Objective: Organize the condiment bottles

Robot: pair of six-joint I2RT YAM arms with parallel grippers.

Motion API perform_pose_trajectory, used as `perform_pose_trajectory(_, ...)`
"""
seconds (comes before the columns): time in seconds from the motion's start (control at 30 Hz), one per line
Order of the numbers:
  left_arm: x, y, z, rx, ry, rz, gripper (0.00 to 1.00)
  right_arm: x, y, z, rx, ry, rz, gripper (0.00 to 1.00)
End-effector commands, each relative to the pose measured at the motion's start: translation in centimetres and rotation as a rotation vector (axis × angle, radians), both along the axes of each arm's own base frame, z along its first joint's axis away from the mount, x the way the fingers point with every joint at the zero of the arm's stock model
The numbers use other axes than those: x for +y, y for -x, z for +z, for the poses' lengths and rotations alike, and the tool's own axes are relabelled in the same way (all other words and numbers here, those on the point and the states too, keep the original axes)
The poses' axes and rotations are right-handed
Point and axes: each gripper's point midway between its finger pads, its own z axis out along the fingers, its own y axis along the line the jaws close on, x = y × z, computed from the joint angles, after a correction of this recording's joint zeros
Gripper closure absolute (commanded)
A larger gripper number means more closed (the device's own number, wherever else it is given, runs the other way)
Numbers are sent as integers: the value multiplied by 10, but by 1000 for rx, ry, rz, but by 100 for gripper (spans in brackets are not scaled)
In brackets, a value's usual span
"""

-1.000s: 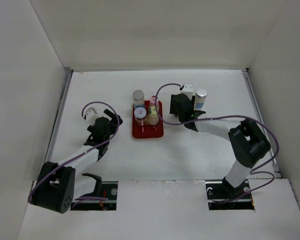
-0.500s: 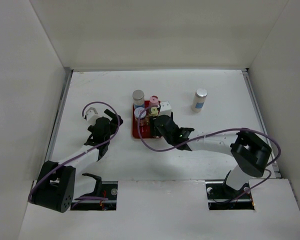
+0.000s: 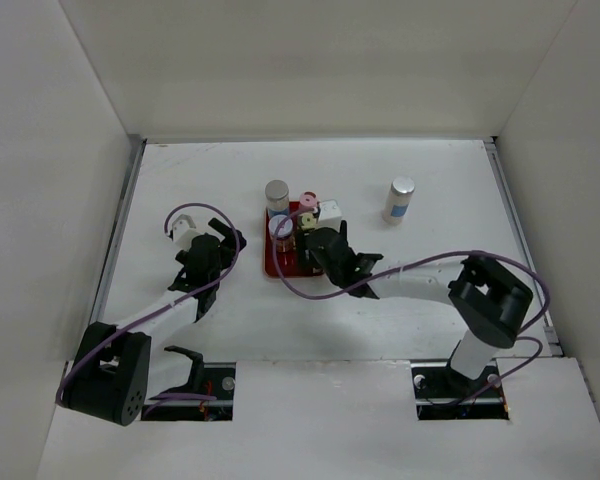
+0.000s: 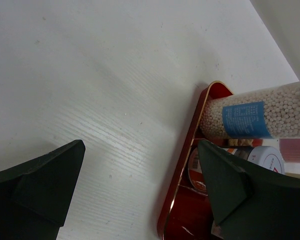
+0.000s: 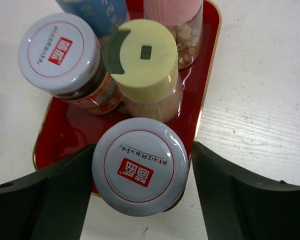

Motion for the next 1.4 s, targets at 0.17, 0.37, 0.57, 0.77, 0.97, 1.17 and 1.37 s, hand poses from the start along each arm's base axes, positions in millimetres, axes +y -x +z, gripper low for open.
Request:
perform_pose_trajectory(0.17, -1, -4, 11, -46, 24, 3, 0, -35, -10, 115, -218, -160, -68, 10)
perform_pose_trajectory(0.37, -2, -5, 11, -48, 23, 1, 0, -136, -50, 154, -300, -179, -327, 7)
perform_pose_trajectory(0.57, -5, -5, 11, -46, 25, -6, 0, -240, -109, 148, -281, -15, -618, 0)
perform_pose_trajectory(0.77, -2, -4, 12, -52, 26, 0, 0, -238, -140, 120, -190, 19, -573, 0)
perform_pose_trajectory(0.97, -3, -5, 10, -46, 26, -3, 0, -236, -159, 92, -123, 40, -554, 1)
perform_pose_trajectory(1.17, -2, -5, 10, -44, 27, -2, 0, -239, -167, 78, -97, 42, -569, 29)
perform_pose_trajectory(1.37, -1, -5, 10, -45, 29, 1, 0, -224, -142, 149, -257, -46, -545, 48)
